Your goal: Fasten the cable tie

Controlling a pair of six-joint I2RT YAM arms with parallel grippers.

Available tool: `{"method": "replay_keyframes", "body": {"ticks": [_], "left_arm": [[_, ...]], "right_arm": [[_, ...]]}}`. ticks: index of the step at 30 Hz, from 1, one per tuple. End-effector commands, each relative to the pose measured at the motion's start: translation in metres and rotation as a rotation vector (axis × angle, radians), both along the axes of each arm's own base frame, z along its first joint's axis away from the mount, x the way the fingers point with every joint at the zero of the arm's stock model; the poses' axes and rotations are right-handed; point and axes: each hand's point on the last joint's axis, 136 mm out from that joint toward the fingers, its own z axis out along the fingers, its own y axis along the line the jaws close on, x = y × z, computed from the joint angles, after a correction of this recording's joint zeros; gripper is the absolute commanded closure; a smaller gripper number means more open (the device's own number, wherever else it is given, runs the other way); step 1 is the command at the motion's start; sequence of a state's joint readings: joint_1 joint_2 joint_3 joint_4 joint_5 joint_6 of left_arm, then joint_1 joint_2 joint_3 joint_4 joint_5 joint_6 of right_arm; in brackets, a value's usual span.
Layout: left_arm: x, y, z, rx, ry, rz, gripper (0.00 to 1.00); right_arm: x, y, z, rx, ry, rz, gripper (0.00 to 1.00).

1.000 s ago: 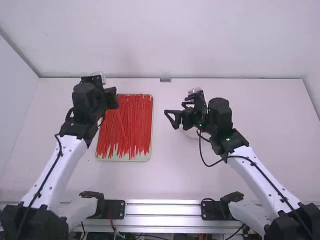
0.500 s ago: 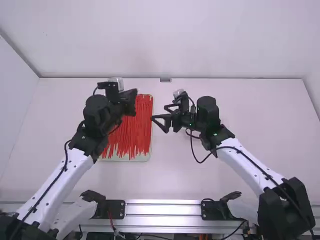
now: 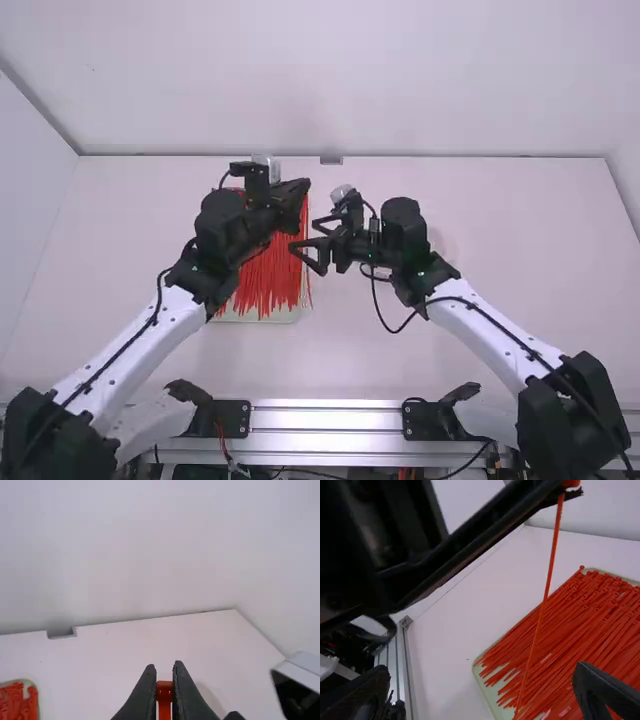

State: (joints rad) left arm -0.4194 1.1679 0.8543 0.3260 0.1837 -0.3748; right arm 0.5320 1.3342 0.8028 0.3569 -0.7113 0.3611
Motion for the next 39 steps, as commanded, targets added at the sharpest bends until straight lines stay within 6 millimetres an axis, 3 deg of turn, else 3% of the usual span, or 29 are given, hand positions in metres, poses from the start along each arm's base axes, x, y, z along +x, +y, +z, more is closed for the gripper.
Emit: {"method": "replay_keyframes", "body": {"ticks": [1,5,7,10,12,14,18,23,25,26,30,31,33,35,37,39], "left_arm": [[-0.007,-0.009,0.001,-0.006,-0.004,-0.033,0.98],[-0.010,-0.016,0.005,-0.008,-0.009,-0.051,0.98],[-0.011,-0.017,0.005,-0.008,-0.011,-0.051,0.98],[-0.007,-0.012,0.004,-0.004,-0.009,-0.017,0.98],[-0.004,-0.008,0.004,0.003,-0.017,0.004,0.98],[-0.005,-0.009,0.006,-0.006,-0.020,-0.003,0.98],[-0.007,-0.013,0.011,-0.014,-0.037,-0.023,0.98],[-0.007,-0.013,0.015,-0.020,-0.055,-0.022,0.93],[-0.008,-0.014,0.017,-0.025,-0.060,-0.030,0.77],[-0.008,-0.014,0.017,-0.026,-0.060,-0.029,0.75],[-0.008,-0.013,0.021,-0.016,-0.073,-0.030,0.45],[-0.010,-0.014,0.024,0.001,-0.085,-0.041,0.32],[-0.017,-0.021,0.035,0.051,-0.132,-0.097,0.17],[-0.020,-0.023,0.041,0.083,-0.157,-0.135,0.14],[-0.023,-0.022,0.049,0.119,-0.176,-0.181,0.00],[-0.025,-0.021,0.053,0.133,-0.184,-0.212,0.01]], "right_arm": [[0.001,0.001,0.003,0.008,0.007,-0.006,0.04],[0.003,-0.001,0.003,0.008,0.006,-0.012,0.10],[0.002,-0.001,0.003,0.009,0.007,-0.011,0.21],[0.003,-0.001,0.003,0.008,0.006,-0.013,0.30],[0.008,-0.005,0.002,0.007,0.006,-0.032,0.55],[0.008,-0.005,0.002,0.007,0.006,-0.032,0.64],[0.012,-0.007,0.001,0.009,0.028,-0.062,1.00],[0.018,-0.012,0.001,0.009,0.040,-0.093,1.00],[0.018,-0.012,0.001,0.006,0.029,-0.090,1.00],[0.017,-0.011,0.001,0.005,0.024,-0.085,1.00],[0.015,-0.015,0.005,0.018,-0.001,-0.046,1.00],[0.016,-0.018,0.007,0.025,-0.007,-0.036,1.00],[0.016,-0.025,0.011,0.042,-0.017,-0.007,1.00],[0.016,-0.031,0.014,0.052,-0.032,0.016,1.00],[0.015,-0.040,0.019,0.069,-0.055,0.050,1.00],[0.015,-0.045,0.022,0.079,-0.074,0.073,1.00]]}}
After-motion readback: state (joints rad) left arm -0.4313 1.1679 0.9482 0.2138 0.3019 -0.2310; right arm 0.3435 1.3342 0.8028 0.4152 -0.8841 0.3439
